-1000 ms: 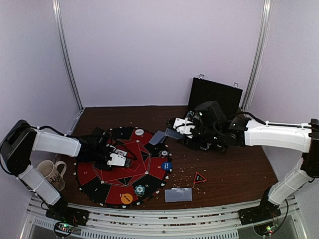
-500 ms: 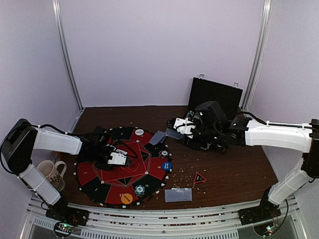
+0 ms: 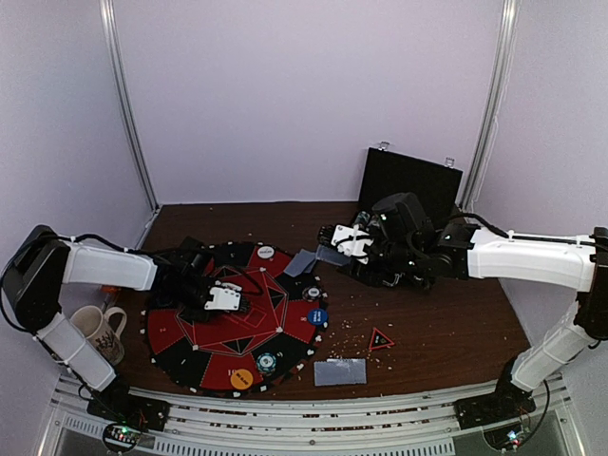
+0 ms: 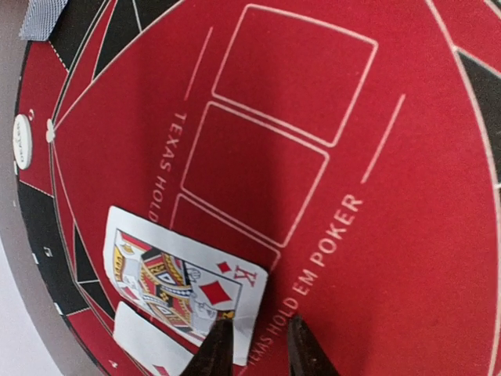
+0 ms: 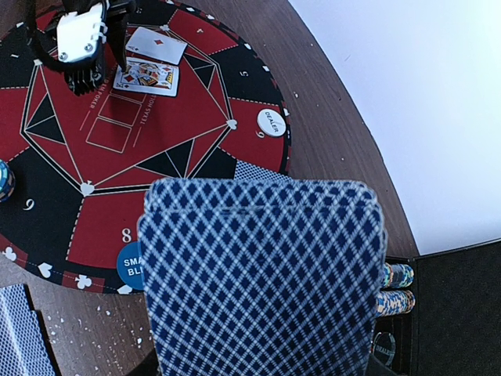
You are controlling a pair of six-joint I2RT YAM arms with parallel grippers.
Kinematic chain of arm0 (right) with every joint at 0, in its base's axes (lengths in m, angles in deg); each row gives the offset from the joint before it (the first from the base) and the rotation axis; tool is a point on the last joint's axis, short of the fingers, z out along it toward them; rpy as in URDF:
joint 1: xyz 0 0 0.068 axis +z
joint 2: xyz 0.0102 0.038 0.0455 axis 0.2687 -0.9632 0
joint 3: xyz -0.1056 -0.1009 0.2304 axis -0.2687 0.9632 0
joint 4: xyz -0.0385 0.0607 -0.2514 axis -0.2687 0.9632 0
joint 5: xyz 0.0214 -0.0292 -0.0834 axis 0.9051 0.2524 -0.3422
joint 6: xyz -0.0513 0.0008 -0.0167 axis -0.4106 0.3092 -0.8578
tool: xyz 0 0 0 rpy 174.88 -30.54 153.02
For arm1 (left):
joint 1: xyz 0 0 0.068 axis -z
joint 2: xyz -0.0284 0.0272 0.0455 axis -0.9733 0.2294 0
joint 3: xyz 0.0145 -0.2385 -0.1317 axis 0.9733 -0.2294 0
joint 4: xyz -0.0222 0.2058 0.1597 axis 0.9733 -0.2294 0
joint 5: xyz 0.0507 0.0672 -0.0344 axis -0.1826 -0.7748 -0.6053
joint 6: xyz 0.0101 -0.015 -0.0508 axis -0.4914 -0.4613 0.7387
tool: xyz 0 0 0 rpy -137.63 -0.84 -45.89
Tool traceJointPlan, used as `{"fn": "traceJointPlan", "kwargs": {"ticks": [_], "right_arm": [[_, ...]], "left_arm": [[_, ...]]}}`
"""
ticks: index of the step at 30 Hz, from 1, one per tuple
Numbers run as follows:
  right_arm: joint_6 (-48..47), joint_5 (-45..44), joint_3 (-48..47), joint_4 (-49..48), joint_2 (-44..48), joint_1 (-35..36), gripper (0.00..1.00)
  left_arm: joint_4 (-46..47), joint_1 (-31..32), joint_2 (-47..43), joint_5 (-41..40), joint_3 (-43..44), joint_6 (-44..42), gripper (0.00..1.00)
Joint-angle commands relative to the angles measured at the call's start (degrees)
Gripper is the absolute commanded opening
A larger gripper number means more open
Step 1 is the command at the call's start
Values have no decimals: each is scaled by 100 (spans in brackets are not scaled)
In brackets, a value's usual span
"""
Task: Distribute texas hold em gaming equipment
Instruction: Flop the poker card into the community card area.
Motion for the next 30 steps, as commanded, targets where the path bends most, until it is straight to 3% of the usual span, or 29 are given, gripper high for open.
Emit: {"fn": "traceJointPlan", "kwargs": {"ticks": [1,5,7,9,12,15,16,17,18,23,27,30], "right_arm": [[-13,-124,10,-20,146,-25,51],[-9,-90,21,-70,120,-29,51],[-5,-83,19,-90,96,-32,51],[2,-85,6,-91,72,-28,51],[13,-82,9,-91,79,-32,51],[6,-81,20,-91,76,-33,51],[-3,-81,19,-83,69,-34,51],[-4,-76,13,-76,62,-34,51],[-12,-83,10,-67,58,-32,51],[-16,-93,2,-65,51,-42,51],[4,-77,15,-64,57,-36,51],[-20,-93,8,-56,38,-41,51]], "left_arm": [[-928,38,-478,763,411,696,28],[-325,33,-1037,1070,509,1571,35],[416,33,-1110,596,426,2426,51],[741,34,-932,1,533,3284,60],[740,35,-319,-1000,902,4634,62],[679,57,135,-897,988,5426,70],[802,86,233,-847,940,5584,76],[954,148,323,-864,888,5697,88],[1019,234,408,-976,882,5726,91],[988,669,871,-1711,999,5777,93],[542,710,1161,-2505,1100,5951,92],[366,710,1191,-2666,1025,5948,92]]}}
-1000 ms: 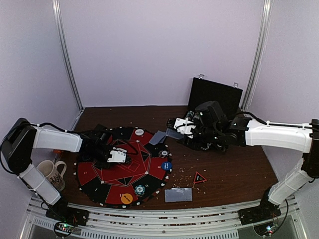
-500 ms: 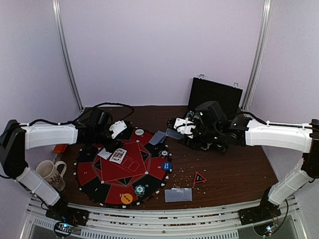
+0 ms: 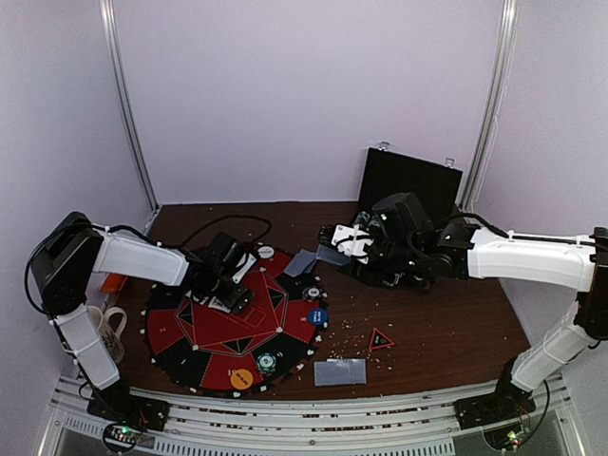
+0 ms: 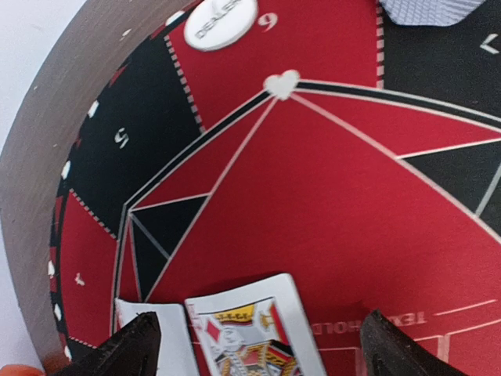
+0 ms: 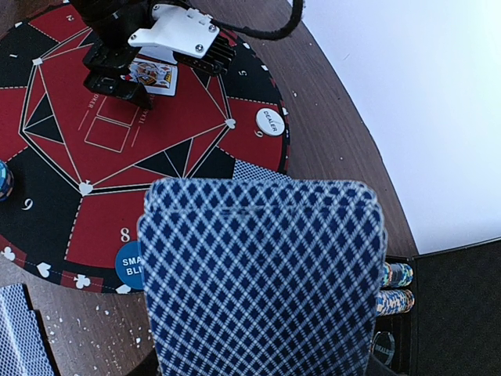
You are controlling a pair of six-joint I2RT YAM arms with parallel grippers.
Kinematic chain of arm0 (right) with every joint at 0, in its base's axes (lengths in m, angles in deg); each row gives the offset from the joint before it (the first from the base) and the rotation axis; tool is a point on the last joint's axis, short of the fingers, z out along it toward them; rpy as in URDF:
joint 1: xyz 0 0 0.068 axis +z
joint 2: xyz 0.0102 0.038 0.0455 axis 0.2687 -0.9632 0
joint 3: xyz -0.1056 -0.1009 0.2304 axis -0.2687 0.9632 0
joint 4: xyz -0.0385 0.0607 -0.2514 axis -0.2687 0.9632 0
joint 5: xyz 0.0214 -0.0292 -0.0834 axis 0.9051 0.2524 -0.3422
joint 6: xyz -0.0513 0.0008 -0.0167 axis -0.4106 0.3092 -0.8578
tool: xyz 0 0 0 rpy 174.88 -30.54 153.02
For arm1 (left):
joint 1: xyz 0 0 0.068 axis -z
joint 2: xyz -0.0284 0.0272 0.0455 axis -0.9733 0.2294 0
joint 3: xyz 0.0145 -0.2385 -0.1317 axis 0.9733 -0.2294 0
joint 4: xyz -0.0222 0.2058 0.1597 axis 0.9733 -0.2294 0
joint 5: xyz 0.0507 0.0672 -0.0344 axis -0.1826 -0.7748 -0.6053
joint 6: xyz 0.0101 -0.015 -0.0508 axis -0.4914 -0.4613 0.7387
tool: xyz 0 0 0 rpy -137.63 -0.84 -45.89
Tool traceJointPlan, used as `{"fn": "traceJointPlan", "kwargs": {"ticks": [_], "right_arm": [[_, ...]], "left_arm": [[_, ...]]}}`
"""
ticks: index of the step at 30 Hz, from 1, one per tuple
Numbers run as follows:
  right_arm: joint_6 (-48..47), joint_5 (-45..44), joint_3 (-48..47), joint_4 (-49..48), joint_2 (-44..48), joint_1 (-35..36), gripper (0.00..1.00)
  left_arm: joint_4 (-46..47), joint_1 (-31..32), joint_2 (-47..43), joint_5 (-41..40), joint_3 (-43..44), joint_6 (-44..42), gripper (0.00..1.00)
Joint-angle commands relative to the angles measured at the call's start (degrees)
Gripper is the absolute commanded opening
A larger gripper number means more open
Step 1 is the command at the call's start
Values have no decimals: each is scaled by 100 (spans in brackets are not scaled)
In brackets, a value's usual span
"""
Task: Distribute texas hold em gaming equipment
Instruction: Flop the poker card into the community card area, then adjust the poker card in the community card area.
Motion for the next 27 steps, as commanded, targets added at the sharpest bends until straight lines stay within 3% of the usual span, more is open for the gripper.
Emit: {"fn": "traceJointPlan", "kwargs": {"ticks": [1,13,27], "right_arm": [[-22,-79,-9,-46,35,-35,51],[-60,-29,-153,-10,-50,-37,51],[-91,-36,-94,-35,-15,-42,51]], "left_arm": [[-320,-59,109,-741,-5,184,91],[-570,-58,-200,-1037,-438,206,91],[-616,-68,-480,-602,-479,-91,91]]}}
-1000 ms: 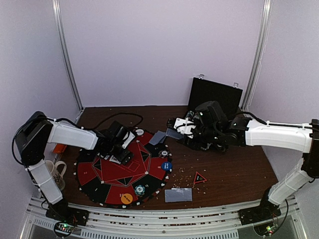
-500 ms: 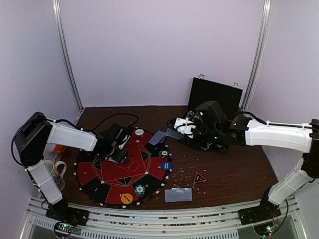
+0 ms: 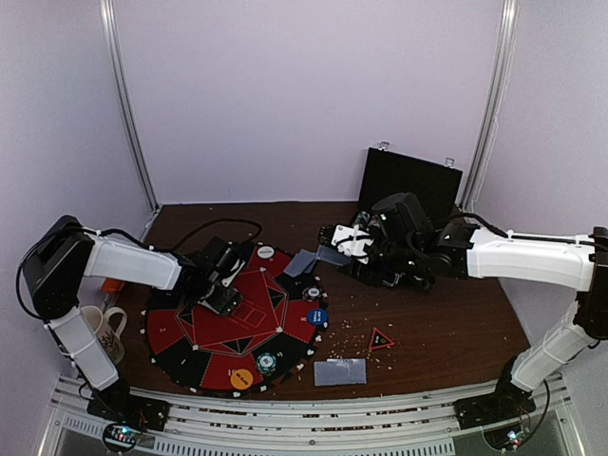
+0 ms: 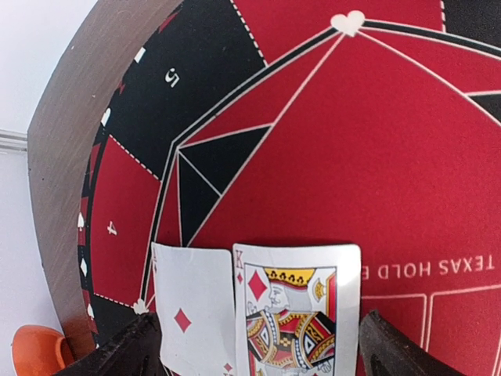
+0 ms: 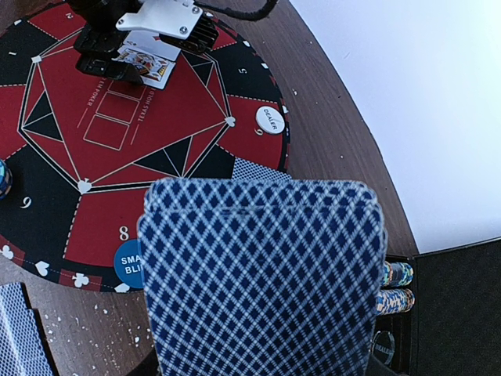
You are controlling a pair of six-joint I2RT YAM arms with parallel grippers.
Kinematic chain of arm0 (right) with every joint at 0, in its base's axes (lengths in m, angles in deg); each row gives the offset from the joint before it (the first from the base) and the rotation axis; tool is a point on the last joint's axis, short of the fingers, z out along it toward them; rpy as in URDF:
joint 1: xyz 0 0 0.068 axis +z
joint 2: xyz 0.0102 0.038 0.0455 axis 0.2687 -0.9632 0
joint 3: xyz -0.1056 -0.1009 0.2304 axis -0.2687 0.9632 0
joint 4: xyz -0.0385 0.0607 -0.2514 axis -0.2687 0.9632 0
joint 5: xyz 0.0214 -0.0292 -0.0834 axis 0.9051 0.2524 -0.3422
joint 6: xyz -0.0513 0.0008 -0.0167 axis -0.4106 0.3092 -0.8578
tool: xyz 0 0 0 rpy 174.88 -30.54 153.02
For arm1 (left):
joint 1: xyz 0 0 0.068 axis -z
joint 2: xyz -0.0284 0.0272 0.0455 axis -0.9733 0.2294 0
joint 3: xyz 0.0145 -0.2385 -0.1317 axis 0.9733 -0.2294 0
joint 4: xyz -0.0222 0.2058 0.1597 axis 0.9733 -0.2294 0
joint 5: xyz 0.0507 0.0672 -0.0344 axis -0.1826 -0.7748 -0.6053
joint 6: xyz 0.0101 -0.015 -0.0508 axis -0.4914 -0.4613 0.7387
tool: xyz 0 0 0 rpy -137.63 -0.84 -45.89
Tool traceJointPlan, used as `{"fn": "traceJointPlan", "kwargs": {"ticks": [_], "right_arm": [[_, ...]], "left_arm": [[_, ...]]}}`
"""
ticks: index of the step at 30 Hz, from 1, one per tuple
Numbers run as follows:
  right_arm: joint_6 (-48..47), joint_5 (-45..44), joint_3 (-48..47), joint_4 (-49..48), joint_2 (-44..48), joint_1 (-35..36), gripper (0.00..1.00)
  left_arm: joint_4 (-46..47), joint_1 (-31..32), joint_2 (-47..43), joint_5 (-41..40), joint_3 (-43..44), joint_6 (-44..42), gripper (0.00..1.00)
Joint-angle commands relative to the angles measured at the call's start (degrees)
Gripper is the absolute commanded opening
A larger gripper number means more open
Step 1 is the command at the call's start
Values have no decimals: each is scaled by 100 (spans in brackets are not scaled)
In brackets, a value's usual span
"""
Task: Distribute texas hold em gaming equipment
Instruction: Adjust the poker card in the community card area, then pick up the poker card from the face-down deck piles.
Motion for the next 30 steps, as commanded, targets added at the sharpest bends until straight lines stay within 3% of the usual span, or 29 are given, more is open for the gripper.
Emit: {"fn": "traceJointPlan", "kwargs": {"ticks": [1,8,10,13,19,30], "right_arm": [[-73,-38,-91,-45,3,-23,51],[-102,-1,-133,-33,-59,-24,51],[-119,6,-190,47,-104,-3,51],[-100,115,-260,64,-146,45,51],[-60,274,-449,-66,-258,163,51],[-20,335,-633,-133,-461,364,51]], "left_arm": [[-292,-51,-277,376,-134,-268,91],[966,-48,-1736,1594,-302,-265,91],[1280,-50,-2063,2026,-241,46,90],[1682,-46,-2257,3334,-22,788,85],[3083,261,-2133,4705,94,2173,86],[2807,771,-1004,5009,1001,2333,89]]}}
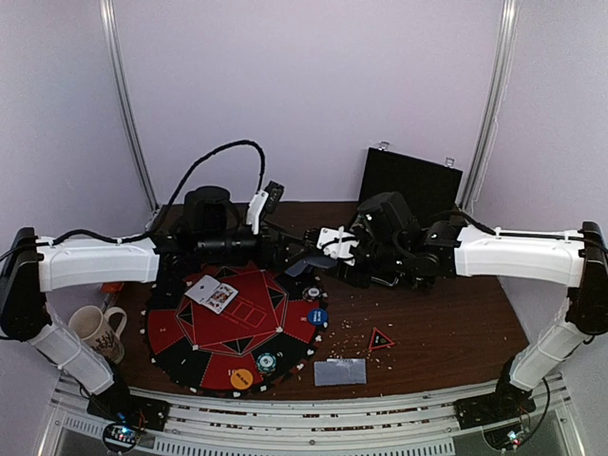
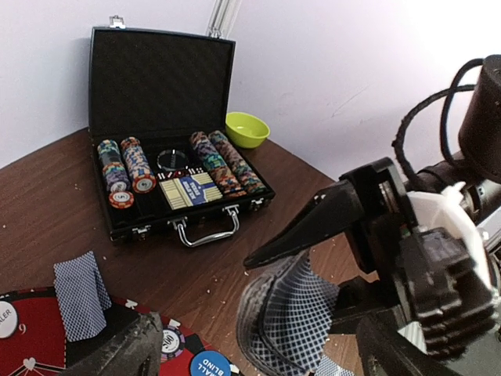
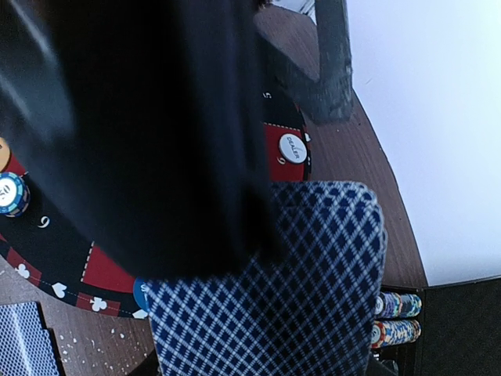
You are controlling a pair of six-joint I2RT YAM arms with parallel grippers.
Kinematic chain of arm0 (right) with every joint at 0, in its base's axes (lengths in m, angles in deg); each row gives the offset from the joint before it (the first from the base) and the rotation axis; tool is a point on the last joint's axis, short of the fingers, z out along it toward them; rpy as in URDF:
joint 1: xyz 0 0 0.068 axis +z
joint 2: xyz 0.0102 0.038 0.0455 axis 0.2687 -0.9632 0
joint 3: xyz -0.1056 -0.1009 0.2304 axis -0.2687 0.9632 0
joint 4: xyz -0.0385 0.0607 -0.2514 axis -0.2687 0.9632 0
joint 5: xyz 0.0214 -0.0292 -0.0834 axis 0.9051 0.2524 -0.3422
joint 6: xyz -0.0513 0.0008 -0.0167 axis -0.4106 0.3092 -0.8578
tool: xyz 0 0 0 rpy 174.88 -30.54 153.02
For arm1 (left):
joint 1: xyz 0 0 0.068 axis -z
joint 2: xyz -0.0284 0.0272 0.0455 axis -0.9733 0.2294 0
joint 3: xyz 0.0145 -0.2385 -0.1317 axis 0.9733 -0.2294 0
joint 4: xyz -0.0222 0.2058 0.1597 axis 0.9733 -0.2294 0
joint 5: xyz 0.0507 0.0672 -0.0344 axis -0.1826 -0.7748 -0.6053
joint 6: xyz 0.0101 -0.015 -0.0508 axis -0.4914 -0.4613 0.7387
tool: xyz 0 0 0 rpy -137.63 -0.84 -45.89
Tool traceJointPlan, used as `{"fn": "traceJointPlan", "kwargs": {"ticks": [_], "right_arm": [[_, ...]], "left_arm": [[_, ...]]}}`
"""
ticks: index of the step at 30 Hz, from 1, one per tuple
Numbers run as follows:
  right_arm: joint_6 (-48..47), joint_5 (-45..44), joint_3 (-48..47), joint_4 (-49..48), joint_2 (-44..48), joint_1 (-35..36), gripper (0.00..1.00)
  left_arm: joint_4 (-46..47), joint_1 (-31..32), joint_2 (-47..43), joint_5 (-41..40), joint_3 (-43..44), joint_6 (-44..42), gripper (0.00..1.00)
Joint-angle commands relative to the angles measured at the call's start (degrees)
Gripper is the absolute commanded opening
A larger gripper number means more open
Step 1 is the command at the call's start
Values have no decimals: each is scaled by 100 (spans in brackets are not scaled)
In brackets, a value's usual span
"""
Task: Distribute texas hold em gaming equipment
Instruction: Pick up the poker card from the face-down deck piles.
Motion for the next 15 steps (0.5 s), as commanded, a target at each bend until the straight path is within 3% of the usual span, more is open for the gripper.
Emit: {"fn": "traceJointPlan", "kwargs": {"ticks": [1,8,15], "right_arm": [[68,89,-256,-97,-89,110,51],[35,44,-278,-131,-94,172,51],[28,-118,-250,-133,-82,169,51]], "left_arm": [[136,64,252,69,316,138,89],[-877,65,693,-291,921,-245,79],[-1265,63,507,-484,894,-459,62]]}}
